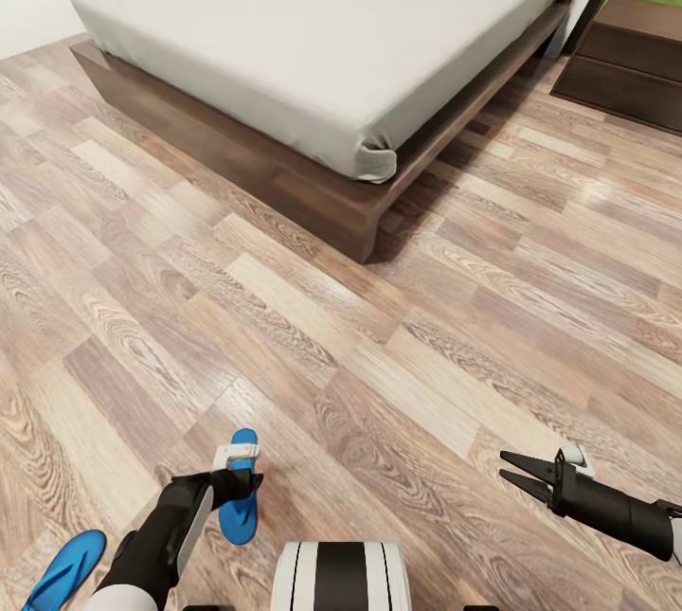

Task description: In the bedroom, move the book from the bed onto either nightstand, and place the two sandals side by side next to the bed.

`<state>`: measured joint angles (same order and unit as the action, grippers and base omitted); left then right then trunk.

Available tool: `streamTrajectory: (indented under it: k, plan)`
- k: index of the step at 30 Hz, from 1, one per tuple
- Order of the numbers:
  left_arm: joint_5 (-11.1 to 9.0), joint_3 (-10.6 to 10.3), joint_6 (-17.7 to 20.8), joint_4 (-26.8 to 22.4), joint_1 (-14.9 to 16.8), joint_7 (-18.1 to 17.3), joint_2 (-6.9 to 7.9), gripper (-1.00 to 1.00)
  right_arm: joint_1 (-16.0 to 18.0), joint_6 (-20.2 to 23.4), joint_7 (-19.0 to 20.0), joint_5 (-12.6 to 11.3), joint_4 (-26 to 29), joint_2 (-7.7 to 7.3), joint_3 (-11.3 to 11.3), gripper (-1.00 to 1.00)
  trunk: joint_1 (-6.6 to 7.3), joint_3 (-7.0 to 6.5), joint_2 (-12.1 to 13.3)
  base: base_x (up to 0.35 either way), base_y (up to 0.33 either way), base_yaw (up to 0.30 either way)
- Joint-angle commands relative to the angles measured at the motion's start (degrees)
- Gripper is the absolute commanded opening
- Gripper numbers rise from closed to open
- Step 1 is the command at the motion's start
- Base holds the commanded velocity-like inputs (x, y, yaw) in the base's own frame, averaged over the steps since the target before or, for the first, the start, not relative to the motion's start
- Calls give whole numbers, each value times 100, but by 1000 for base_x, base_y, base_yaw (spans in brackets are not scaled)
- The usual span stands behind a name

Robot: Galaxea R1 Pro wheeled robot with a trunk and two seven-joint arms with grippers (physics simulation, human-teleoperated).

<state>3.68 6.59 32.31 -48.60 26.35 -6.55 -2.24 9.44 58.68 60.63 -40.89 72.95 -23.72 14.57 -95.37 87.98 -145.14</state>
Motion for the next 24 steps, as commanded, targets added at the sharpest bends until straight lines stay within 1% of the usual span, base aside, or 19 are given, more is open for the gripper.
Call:
streamTrajectory:
  k: [1, 10, 22, 24]
  plan:
    - [39, 28, 1, -5, 2, -48, -10, 100, 2, 20, 23, 11, -1, 3, 3, 100, 1, 3, -1, 0, 0, 0]
    - [44, 27, -47, 0, 2, -45, -13, 100, 3, 21, 26, 11, -1, 4, 2, 100, 1, 3, -1, 0, 0, 0]
    - [52, 34, -49, 0, 2, -39, -13, 100, 2, 20, 26, 11, -1, 5, 0, 100, -30, 269, -17, 0, 0, 0]
    - [53, 30, -49, 0, 2, -39, -13, 100, 0, 20, 27, 11, -1, 7, 0, 100, -30, 269, -17, 0, 0, 0]
